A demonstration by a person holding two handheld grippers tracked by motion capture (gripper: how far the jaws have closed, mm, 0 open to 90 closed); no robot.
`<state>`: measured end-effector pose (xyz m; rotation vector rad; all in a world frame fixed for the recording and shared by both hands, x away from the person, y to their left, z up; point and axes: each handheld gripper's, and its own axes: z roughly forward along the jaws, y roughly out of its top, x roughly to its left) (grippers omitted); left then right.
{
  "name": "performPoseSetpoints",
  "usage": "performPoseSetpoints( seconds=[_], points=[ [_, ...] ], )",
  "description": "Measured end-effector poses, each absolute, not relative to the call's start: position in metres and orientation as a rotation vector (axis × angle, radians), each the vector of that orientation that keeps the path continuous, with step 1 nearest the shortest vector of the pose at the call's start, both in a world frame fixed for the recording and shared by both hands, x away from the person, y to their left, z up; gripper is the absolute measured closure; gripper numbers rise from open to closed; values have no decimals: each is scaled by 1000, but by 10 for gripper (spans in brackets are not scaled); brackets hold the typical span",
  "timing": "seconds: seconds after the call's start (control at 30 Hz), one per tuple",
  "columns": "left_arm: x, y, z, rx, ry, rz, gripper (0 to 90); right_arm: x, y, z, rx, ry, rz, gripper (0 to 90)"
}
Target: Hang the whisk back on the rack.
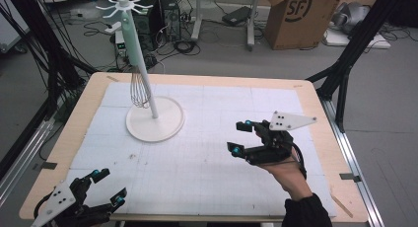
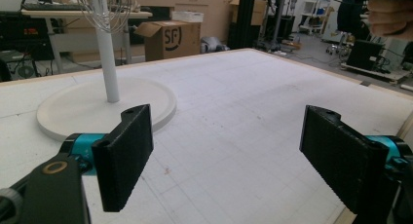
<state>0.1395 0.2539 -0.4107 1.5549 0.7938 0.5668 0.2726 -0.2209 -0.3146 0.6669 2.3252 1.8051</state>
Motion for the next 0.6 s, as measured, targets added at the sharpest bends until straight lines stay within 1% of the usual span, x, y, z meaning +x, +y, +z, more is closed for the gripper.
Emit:
performPoseSetpoints(
  seconds=[0.23, 0.6],
  points=[
    [141, 248, -411, 1571, 787, 565, 202, 258, -237, -337, 718, 2296, 1780, 232],
    [142, 242, -412, 1578, 770, 566, 200, 239, -244, -352, 734, 2251, 1754, 222]
  ],
)
